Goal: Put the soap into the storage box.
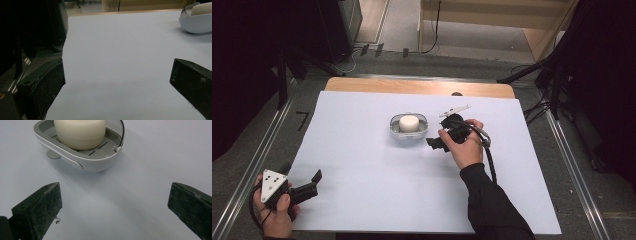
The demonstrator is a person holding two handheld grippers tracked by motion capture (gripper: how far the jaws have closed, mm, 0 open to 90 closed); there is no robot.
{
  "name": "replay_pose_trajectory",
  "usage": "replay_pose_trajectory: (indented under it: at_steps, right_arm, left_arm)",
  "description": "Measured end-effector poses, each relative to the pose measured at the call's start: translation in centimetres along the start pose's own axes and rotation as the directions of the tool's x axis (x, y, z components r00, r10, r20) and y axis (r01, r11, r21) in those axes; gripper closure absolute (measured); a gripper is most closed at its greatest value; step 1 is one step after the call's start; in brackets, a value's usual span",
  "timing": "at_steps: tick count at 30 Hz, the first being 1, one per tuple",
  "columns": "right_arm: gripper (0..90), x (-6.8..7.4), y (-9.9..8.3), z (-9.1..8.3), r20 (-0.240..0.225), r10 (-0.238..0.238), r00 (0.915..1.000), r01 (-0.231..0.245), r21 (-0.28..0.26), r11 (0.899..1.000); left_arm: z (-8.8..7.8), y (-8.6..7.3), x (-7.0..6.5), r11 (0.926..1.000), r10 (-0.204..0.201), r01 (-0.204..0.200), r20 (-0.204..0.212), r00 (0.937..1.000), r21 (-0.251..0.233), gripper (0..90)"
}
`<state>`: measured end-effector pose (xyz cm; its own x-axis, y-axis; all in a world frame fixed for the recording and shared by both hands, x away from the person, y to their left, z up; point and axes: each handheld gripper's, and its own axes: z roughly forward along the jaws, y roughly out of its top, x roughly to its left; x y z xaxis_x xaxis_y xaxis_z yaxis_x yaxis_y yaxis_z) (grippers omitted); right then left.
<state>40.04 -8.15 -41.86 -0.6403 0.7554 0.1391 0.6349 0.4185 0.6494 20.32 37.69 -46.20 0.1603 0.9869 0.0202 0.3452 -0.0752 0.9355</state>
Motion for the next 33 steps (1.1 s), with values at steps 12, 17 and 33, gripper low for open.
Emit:
replay_pose_trajectory:
  at_steps: [12, 17, 33]
  right_arm:
    - [0.0, -1.4, -2.1, -1.6, 0.023, -0.005, 0.9997, 0.006, -0.014, 1.000]
    - [0.0, -2.0, -3.1, -2.3, 0.030, 0.009, 0.9995, -0.009, -0.020, 1.000]
    - [0.0, -3.8, -6.5, -3.6, 0.052, 0.040, 0.9979, -0.038, -0.031, 0.999]
  left_arm:
    - [0.0, 0.0, 0.0, 1.0000, 0.000, 0.000, -0.001, 1.0000, 0.000, 0.2]
    - [0.0, 0.0, 0.0, 1.0000, 0.000, 0.000, -0.002, 1.0000, 0.000, 0.2]
    - [0.0, 0.0, 0.0, 1.0000, 0.003, -0.003, -0.004, 1.0000, 0.002, 0.2]
